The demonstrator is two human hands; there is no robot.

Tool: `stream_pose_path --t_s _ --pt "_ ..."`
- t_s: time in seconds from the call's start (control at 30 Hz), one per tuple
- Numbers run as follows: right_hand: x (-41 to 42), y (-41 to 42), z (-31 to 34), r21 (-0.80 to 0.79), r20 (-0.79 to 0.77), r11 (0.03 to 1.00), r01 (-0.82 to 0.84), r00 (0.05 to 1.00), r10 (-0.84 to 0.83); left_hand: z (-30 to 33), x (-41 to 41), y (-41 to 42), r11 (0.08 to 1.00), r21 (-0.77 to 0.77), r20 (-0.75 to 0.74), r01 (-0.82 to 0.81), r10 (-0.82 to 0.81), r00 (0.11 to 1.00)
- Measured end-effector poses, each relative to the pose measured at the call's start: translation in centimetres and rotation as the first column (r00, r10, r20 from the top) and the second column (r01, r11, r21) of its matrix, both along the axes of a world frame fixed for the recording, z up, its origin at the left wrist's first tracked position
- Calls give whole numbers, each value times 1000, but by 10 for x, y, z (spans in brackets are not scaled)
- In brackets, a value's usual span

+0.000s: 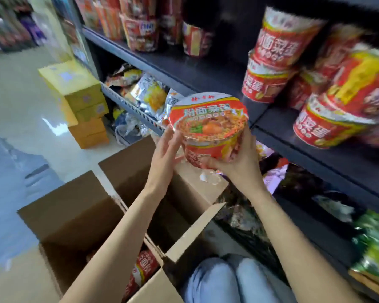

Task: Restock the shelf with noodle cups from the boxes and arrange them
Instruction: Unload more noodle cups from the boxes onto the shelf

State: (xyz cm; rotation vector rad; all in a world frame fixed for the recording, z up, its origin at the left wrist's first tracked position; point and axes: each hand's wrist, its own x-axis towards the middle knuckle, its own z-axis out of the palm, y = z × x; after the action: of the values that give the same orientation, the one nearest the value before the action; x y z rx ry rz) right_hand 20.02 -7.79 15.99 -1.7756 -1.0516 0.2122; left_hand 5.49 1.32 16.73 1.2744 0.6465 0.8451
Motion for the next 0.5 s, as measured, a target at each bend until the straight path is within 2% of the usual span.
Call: stream_pose_path --t_s 0.07,0.17,0.5 --pt "22 -19 14 12 37 996 91 995 -91 17 28 -11 993 60 14 102 -103 995" --pt "50 -43 28 43 6 985 164 986 -164 35 66 -26 960 178 -3 217 -220 975" --pt "83 -168 46 70 -13 916 394 919 -394 40 135 -110 852 327 -73 410 -409 910"
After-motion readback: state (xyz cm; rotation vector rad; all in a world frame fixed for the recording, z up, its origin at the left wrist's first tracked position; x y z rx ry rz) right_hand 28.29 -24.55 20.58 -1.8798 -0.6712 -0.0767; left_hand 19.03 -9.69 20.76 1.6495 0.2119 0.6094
